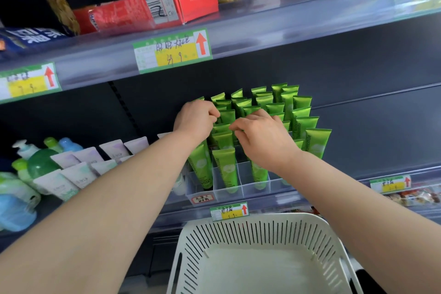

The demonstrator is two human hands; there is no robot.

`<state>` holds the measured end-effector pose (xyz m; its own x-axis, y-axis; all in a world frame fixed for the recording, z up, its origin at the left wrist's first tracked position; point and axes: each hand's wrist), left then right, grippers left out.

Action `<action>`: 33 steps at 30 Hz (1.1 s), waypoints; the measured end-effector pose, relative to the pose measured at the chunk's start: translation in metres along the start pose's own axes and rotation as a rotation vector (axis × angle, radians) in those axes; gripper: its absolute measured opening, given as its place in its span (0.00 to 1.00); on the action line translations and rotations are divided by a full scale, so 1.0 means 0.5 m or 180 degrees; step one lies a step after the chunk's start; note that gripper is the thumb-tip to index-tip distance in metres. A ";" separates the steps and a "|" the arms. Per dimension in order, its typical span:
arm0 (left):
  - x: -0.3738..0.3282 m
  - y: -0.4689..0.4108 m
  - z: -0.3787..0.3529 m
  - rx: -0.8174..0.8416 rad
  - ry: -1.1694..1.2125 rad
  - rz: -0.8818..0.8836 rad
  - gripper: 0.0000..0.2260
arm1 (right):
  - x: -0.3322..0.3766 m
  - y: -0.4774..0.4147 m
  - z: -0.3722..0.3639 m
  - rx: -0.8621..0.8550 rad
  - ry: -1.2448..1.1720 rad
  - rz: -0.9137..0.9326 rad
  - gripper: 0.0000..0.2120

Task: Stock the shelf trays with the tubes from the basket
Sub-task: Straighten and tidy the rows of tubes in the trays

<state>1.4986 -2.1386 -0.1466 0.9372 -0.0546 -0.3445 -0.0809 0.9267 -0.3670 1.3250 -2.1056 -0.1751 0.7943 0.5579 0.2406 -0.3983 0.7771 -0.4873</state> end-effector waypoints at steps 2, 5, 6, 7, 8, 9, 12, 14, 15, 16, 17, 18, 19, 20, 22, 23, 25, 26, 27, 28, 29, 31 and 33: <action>0.013 0.010 0.020 -0.0064 0.0026 0.0005 0.09 | 0.020 -0.006 -0.003 -0.0011 -0.0072 0.0035 0.14; 0.044 0.027 0.041 -0.0183 0.0027 -0.0021 0.11 | 0.056 -0.017 -0.015 0.0039 -0.0118 0.0175 0.15; 0.055 0.033 0.045 -0.0210 0.0020 -0.0037 0.11 | 0.069 -0.021 -0.021 0.0062 -0.0120 0.0246 0.15; 0.067 0.040 0.047 -0.0246 0.0023 -0.0053 0.11 | 0.081 -0.025 -0.026 0.0100 -0.0118 0.0309 0.16; 0.079 0.045 0.050 -0.0273 0.0042 -0.0042 0.11 | 0.093 -0.029 -0.030 0.0161 -0.0088 0.0366 0.16; 0.088 0.051 0.053 -0.0302 0.0054 -0.0026 0.11 | 0.104 -0.033 -0.034 0.0242 -0.0005 0.0431 0.16; 0.107 0.060 0.064 -0.0389 0.0065 0.0061 0.11 | 0.126 -0.044 -0.047 0.0475 0.0414 0.0634 0.17; 0.116 0.065 0.068 -0.0425 0.0088 0.0103 0.11 | 0.137 -0.049 -0.053 0.0537 0.0655 0.0641 0.16; 0.116 0.069 0.069 -0.0450 0.0105 0.0109 0.11 | 0.141 -0.050 -0.056 0.0519 0.0756 0.0624 0.15; 0.118 0.073 0.068 -0.0483 0.0124 0.0112 0.11 | 0.146 -0.052 -0.057 0.0498 0.0832 0.0601 0.13; 0.118 0.080 0.068 -0.0506 0.0125 0.0114 0.11 | 0.151 -0.053 -0.058 0.0506 0.0867 0.0575 0.11; 0.118 0.085 0.066 -0.0535 0.0107 0.0113 0.11 | 0.156 -0.055 -0.057 0.0544 0.0863 0.0550 0.10; 0.117 0.089 0.065 -0.0558 0.0071 0.0102 0.11 | 0.160 -0.058 -0.055 0.0605 0.0853 0.0534 0.10; 0.117 0.091 0.064 -0.0578 0.0033 0.0090 0.11 | 0.163 -0.060 -0.052 0.0671 0.0855 0.0514 0.10; 0.117 0.091 0.064 -0.0613 -0.0002 0.0106 0.12 | 0.165 -0.062 -0.046 0.0782 0.0876 0.0496 0.10; 0.117 0.090 0.064 -0.0626 0.0004 0.0126 0.12 | 0.166 -0.063 -0.046 0.0811 0.0893 0.0501 0.10; 0.118 0.088 0.066 -0.0612 0.0008 0.0161 0.12 | 0.167 -0.061 -0.046 0.0845 0.0938 0.0497 0.10; 0.117 0.088 0.065 -0.0587 0.0004 0.0175 0.12 | 0.168 -0.060 -0.047 0.0858 0.0952 0.0495 0.10; 0.117 0.088 0.065 -0.0562 0.0006 0.0182 0.12 | 0.168 -0.059 -0.047 0.0873 0.0962 0.0499 0.10; 0.118 0.087 0.064 -0.0536 0.0019 0.0181 0.11 | 0.167 -0.058 -0.046 0.0889 0.0950 0.0498 0.11; 0.118 0.085 0.063 -0.0516 0.0040 0.0173 0.11 | 0.165 -0.057 -0.044 0.0894 0.0910 0.0481 0.13; 0.121 0.082 0.060 -0.0462 0.0060 0.0152 0.11 | 0.157 -0.056 -0.039 0.0789 0.0792 0.0395 0.15; 0.120 0.079 0.057 -0.0337 0.0014 0.0102 0.10 | 0.145 -0.057 -0.032 0.0559 0.0747 0.0294 0.11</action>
<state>1.5615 -2.0947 -0.1571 0.9321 -0.0274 -0.3612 -0.1464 0.8835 -0.4449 1.4015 -2.0919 -0.1574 0.8272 0.5619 -0.0083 -0.5307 0.7762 -0.3405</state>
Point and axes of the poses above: each hand's wrist, its own y-axis away from the middle knuckle, its own z-axis out of the back of the hand, x = y × z, and after that the axes turned 4 degrees about -x, right-handed
